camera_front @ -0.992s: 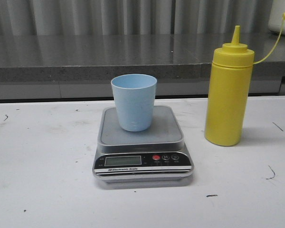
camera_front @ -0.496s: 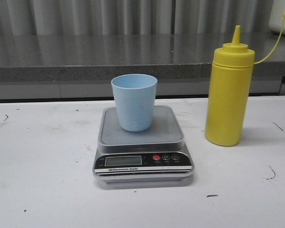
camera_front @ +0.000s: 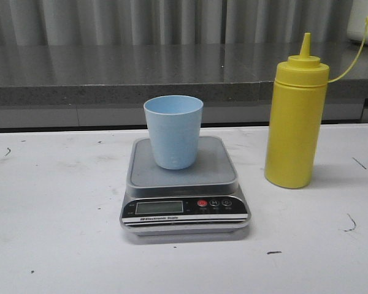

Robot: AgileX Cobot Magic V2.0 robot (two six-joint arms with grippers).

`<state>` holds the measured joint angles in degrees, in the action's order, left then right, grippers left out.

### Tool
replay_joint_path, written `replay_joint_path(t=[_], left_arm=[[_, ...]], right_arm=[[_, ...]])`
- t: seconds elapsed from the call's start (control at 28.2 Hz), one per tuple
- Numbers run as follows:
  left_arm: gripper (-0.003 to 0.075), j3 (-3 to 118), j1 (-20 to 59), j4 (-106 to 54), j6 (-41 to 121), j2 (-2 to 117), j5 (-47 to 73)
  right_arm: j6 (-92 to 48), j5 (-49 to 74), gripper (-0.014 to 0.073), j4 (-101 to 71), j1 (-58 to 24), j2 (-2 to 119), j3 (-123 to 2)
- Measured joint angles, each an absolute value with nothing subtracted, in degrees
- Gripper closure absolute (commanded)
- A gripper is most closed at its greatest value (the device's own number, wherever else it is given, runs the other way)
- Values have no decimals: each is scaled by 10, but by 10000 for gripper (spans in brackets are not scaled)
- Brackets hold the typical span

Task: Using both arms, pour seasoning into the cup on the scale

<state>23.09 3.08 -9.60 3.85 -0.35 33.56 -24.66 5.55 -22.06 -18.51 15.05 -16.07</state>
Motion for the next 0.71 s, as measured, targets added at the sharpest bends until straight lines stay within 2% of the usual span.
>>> replay_joint_path(t=[0.32,0.71], left_arm=[[740,231,31,-98,39,-4,335],[740,119,-1,-71,0,-4,198]], right_arm=[[-247,55,636,-221,-185,150,-161],[-247,54,636,-221,-185,150,-161]])
